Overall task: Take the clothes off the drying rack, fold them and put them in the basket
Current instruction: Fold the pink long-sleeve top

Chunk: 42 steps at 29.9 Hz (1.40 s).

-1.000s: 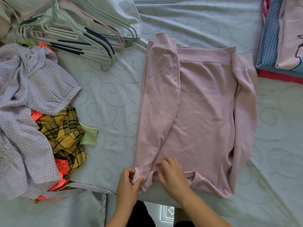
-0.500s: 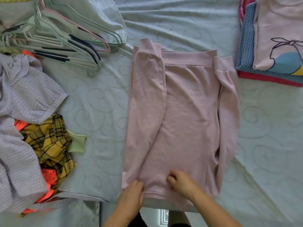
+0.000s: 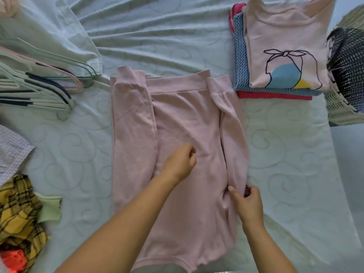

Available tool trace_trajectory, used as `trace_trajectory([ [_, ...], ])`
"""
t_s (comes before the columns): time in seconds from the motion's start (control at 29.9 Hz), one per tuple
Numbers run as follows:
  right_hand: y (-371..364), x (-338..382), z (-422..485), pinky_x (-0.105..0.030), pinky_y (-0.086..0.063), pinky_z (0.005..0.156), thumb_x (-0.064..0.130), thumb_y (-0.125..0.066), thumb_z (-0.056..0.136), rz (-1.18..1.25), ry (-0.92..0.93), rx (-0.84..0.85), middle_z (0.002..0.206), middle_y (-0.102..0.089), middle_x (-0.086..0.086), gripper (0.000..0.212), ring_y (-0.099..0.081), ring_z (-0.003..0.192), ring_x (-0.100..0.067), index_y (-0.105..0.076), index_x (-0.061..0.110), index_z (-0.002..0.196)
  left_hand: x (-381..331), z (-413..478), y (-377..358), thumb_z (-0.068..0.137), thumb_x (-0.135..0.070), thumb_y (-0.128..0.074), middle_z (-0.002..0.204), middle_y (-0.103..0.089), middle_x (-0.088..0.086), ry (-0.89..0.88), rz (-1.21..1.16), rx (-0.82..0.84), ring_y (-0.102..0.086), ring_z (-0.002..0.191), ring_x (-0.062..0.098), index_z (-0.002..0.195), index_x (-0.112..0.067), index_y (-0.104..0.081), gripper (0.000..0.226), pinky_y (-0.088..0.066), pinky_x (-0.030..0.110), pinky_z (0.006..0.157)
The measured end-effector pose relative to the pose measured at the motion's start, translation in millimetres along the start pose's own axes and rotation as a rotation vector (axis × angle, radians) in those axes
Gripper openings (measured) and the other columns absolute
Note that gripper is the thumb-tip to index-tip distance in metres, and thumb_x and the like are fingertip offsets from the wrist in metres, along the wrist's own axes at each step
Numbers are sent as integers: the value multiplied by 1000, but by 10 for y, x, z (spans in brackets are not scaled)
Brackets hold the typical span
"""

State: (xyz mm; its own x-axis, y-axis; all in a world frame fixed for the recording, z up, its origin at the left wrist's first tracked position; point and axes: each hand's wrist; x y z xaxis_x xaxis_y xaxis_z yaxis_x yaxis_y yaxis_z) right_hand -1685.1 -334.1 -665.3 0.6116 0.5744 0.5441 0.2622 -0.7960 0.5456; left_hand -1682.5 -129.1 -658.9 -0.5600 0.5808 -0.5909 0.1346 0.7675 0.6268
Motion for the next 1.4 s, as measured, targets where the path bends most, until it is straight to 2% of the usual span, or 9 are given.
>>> trace_trajectory([
  [0.17, 226, -36, 2, -16, -38, 54, 1, -47, 89, 442, -51, -67, 71, -48, -4, 20, -45, 64, -10, -48, 9, 71, -597, 892, 102, 93, -11, -38, 125, -47, 17, -87, 205, -56, -48, 114, 35, 129, -13, -45, 37, -39, 39, 93],
  [0.27, 282, -185, 20, -19, -40, 61, 4, -43, 90, 556, -212, -44, 73, -49, -3, 18, -47, 72, -14, -51, 8, 75, -756, 1184, 115, 97, -16, -31, 130, -43, 18, -134, 416, -53, -45, 118, 36, 138, -23, -36, 42, -37, 40, 94],
  [0.4, 243, -342, -41, -8, -44, 65, 15, -66, 85, 366, -54, 94, 89, -53, 6, 32, -54, 80, -4, -41, 8, 104, -855, 1428, 160, 95, -14, -38, 135, -42, 14, -229, 554, -114, -39, 123, 33, 135, -21, -42, 41, -33, 38, 97],
  [0.57, 186, -456, -170, -9, -37, 59, 11, -66, 82, 43, 35, 106, 78, -57, -7, 16, -53, 74, -25, -50, 13, 81, -891, 1534, 287, 86, 3, -37, 132, -48, 13, -341, 607, -77, -48, 114, 32, 127, -12, -42, 44, -37, 39, 87],
  [0.77, 352, -401, -247, -17, -37, 52, 12, -58, 88, 303, 39, 194, 63, -60, -3, 14, -52, 61, -9, -62, 16, 75, -965, 1754, 629, 85, 4, -43, 120, -46, 14, -482, 872, 36, -50, 104, 34, 111, -7, -55, 31, -44, 40, 79],
  [1.0, 238, -168, -743, -20, -32, 54, 44, -55, 64, 247, 287, 656, 54, -45, 9, 35, -41, 56, 0, -57, 9, 60, -286, 1337, 1375, 75, 11, -48, 123, -48, 19, -414, 694, -130, -51, 105, 36, 113, -4, -59, 41, -38, 36, 77],
  [1.14, -160, -332, -847, -24, -43, 60, 34, -62, 79, -116, 124, 836, 66, -51, 13, 24, -44, 58, 2, -58, 13, 68, 480, 933, 1595, 73, 10, -49, 132, -55, 13, -345, 902, -82, -51, 118, 36, 115, -9, -64, 48, -42, 45, 94],
  [1.27, -334, -428, -778, -28, -49, 61, 41, -65, 82, -336, -16, 809, 60, -59, 2, 35, -55, 52, -6, -48, 19, 61, 549, 429, 1173, 63, 6, -45, 103, -64, 26, -322, 532, -259, -63, 91, 43, 95, 3, -67, 38, -50, 38, 80],
  [1.4, -268, 122, -572, -33, -38, 62, 35, -58, 88, -431, 274, 375, 63, -53, 5, 31, -54, 69, -21, -45, 20, 64, 361, -345, 382, 77, -15, -40, 100, -62, 19, -331, 251, 70, -61, 88, 34, 103, -2, -63, 37, -47, 36, 76],
])
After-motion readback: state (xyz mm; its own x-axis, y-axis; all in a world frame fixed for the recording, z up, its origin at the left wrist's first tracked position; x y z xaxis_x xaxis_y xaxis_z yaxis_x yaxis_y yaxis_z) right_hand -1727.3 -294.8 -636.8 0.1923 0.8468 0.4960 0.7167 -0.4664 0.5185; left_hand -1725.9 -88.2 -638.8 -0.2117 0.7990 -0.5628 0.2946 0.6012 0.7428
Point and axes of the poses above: each hand's wrist, its own z-axis towards the middle knuckle, its own y-axis out of the back of the hand, x = y × z
